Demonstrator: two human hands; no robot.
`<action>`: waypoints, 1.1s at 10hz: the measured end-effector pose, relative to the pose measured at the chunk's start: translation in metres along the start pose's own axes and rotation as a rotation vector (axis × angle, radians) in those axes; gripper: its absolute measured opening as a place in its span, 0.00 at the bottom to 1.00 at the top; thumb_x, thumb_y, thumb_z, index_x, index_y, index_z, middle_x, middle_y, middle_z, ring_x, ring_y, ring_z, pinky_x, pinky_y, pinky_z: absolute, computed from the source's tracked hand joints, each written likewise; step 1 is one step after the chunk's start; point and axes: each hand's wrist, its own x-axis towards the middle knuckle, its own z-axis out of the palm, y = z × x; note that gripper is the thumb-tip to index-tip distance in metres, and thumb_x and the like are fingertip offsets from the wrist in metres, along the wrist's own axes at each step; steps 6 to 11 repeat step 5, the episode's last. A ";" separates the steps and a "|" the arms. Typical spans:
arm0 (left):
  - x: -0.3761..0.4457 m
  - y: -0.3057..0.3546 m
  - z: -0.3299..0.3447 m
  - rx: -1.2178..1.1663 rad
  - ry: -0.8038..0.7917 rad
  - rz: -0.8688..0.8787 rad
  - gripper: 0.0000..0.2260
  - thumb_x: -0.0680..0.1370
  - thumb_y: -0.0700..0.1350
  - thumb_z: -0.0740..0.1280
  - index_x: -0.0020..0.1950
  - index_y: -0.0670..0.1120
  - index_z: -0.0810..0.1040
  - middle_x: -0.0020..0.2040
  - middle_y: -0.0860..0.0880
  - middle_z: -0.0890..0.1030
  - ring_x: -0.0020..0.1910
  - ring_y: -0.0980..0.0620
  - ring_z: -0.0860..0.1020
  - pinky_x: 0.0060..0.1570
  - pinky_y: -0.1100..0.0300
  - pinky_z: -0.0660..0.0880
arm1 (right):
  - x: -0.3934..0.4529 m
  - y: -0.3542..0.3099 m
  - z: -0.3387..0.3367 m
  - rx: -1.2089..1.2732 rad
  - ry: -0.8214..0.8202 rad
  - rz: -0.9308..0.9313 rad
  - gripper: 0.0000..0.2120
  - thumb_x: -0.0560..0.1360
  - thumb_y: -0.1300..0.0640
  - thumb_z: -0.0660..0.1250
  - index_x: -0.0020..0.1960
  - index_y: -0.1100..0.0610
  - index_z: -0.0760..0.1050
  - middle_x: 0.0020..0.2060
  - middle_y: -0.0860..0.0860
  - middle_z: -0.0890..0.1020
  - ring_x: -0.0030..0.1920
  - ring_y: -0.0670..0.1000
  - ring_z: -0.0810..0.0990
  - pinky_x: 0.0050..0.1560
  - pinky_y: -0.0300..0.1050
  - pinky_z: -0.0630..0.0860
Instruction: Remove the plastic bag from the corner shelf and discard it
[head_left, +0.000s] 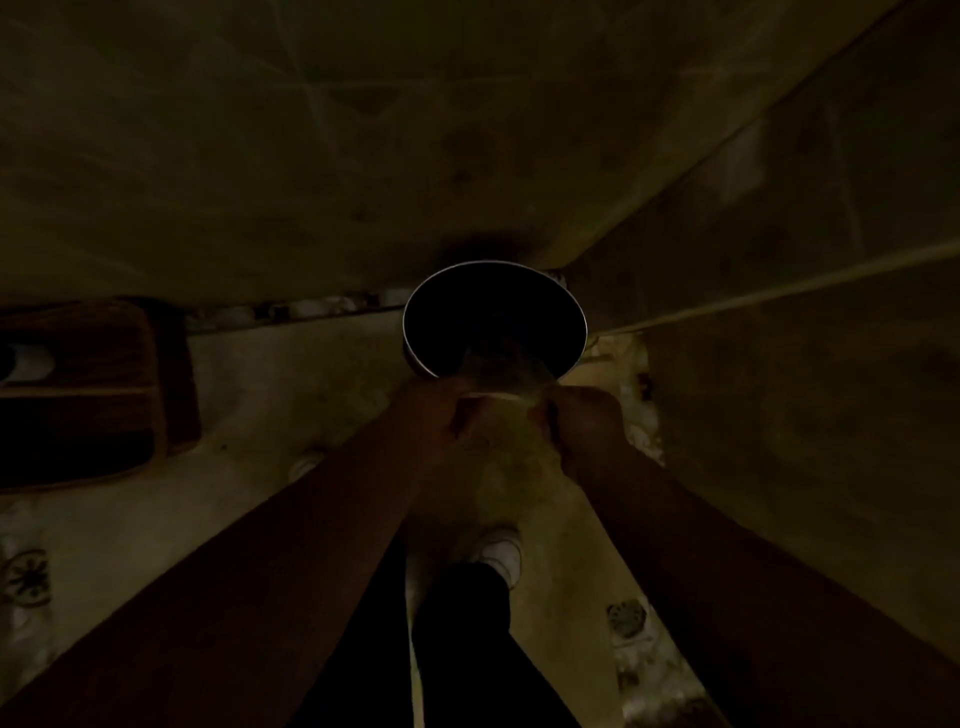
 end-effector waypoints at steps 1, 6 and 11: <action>0.008 0.005 0.002 -0.055 -0.017 0.060 0.11 0.78 0.38 0.66 0.58 0.34 0.75 0.42 0.39 0.79 0.38 0.46 0.79 0.41 0.55 0.79 | 0.014 -0.001 0.007 0.037 0.027 0.029 0.14 0.70 0.53 0.72 0.35 0.65 0.78 0.34 0.63 0.81 0.28 0.54 0.76 0.30 0.45 0.71; -0.104 0.000 -0.027 1.265 0.079 0.718 0.30 0.75 0.57 0.65 0.74 0.49 0.62 0.71 0.42 0.70 0.67 0.42 0.71 0.60 0.49 0.72 | -0.097 -0.034 -0.049 -0.661 -0.117 -0.233 0.26 0.69 0.46 0.71 0.62 0.57 0.71 0.55 0.57 0.81 0.55 0.57 0.79 0.50 0.45 0.74; -0.104 0.000 -0.027 1.265 0.079 0.718 0.30 0.75 0.57 0.65 0.74 0.49 0.62 0.71 0.42 0.70 0.67 0.42 0.71 0.60 0.49 0.72 | -0.097 -0.034 -0.049 -0.661 -0.117 -0.233 0.26 0.69 0.46 0.71 0.62 0.57 0.71 0.55 0.57 0.81 0.55 0.57 0.79 0.50 0.45 0.74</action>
